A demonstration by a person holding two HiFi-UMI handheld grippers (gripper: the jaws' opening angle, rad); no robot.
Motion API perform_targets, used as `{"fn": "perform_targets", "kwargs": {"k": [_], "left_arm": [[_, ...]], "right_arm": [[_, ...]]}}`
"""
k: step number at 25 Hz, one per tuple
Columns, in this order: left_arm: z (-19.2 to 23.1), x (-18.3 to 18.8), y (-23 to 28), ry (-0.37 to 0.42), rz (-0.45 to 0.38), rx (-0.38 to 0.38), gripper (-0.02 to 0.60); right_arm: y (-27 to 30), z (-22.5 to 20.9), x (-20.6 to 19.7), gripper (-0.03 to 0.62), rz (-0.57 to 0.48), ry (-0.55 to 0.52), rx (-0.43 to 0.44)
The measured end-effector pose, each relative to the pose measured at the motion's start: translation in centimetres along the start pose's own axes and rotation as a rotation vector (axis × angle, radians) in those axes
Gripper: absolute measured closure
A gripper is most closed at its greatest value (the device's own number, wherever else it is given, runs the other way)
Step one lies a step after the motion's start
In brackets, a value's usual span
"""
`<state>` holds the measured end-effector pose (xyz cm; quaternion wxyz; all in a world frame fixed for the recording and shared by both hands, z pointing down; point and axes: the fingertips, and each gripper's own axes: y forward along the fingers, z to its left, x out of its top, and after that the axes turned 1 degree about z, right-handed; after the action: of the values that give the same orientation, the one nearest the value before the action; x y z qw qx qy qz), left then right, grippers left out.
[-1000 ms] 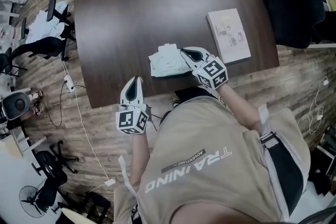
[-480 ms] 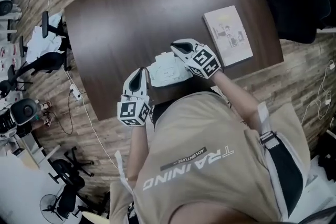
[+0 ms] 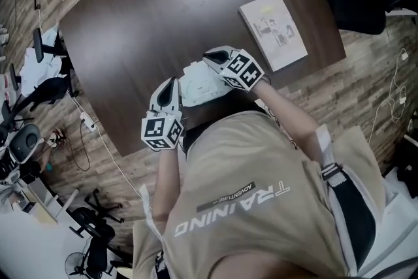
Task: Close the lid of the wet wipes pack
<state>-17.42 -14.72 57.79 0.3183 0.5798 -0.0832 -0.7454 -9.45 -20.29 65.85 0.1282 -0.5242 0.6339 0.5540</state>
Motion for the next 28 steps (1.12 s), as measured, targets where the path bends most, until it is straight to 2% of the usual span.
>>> {"fn": "perform_targets", "kwargs": {"k": [7, 14, 16, 28], "left_arm": [[-0.5, -1.0, -0.1, -0.026, 0.014, -0.018, 0.577], [0.4, -2.0, 0.2, -0.068, 0.026, 0.016, 0.577], [0.7, -2.3, 0.1, -0.081, 0.030, 0.027, 0.577], [1.1, -2.4, -0.3, -0.099, 0.011, 0.084, 0.577]], "right_arm": [[1.0, -0.4, -1.3, 0.579, 0.075, 0.005, 0.016], [2.5, -1.1, -2.9, 0.572, 0.163, 0.075, 0.099], [2.9, -0.8, -3.7, 0.492, 0.202, 0.092, 0.136], [4.2, 0.2, -4.8, 0.507, 0.284, 0.031, 0.238]]}}
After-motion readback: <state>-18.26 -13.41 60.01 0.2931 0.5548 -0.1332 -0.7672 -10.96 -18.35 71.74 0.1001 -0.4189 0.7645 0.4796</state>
